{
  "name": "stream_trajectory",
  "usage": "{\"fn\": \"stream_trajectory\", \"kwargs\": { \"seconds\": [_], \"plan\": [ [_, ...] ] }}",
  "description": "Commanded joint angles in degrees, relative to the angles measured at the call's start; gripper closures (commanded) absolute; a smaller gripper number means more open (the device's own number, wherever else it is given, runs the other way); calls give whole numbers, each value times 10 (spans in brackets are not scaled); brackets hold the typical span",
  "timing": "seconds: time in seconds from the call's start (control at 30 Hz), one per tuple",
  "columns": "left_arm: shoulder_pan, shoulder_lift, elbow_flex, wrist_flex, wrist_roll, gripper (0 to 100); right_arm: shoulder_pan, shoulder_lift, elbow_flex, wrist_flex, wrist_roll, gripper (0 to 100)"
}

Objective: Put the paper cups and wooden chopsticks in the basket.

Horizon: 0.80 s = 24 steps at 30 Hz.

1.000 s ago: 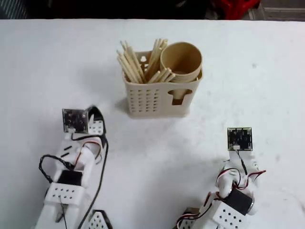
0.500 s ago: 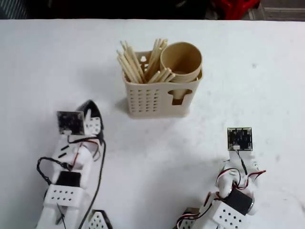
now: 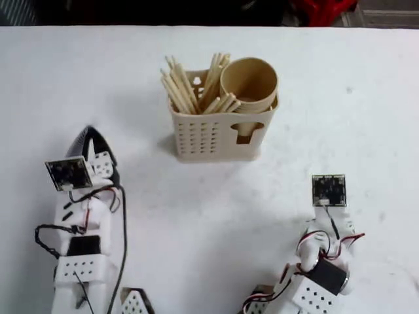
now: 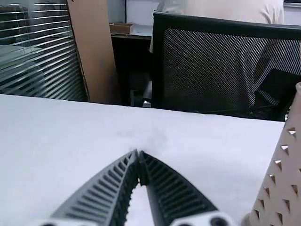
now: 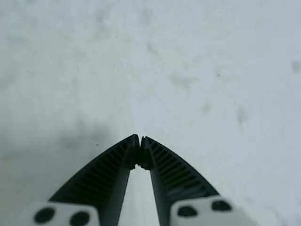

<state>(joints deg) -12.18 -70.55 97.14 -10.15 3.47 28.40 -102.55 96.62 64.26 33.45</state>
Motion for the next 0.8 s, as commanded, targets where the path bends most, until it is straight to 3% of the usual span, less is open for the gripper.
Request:
{"fn": "stream_trajectory", "kwargs": {
  "seconds": [0.0,0.1,0.23,0.47,0.6,0.7,0.77],
  "plan": [
    [38,-10,-1,-11,4,976,-60,-5,3,0,-7,981],
    [53,-10,-1,-11,4,976,-166,-5,3,-15,-25,981],
    [51,-12,-1,-14,4,976,-261,-5,3,-56,-109,981],
    [-1,-12,-1,-55,20,976,-279,-4,3,-9,-128,981],
    [-17,-13,-3,-2,168,974,-279,-7,3,90,-130,981],
    [-28,-13,-2,39,295,974,-280,-5,3,84,-128,981],
    [-25,-13,-1,52,316,975,-279,-5,3,84,-128,981]
  ]
}}
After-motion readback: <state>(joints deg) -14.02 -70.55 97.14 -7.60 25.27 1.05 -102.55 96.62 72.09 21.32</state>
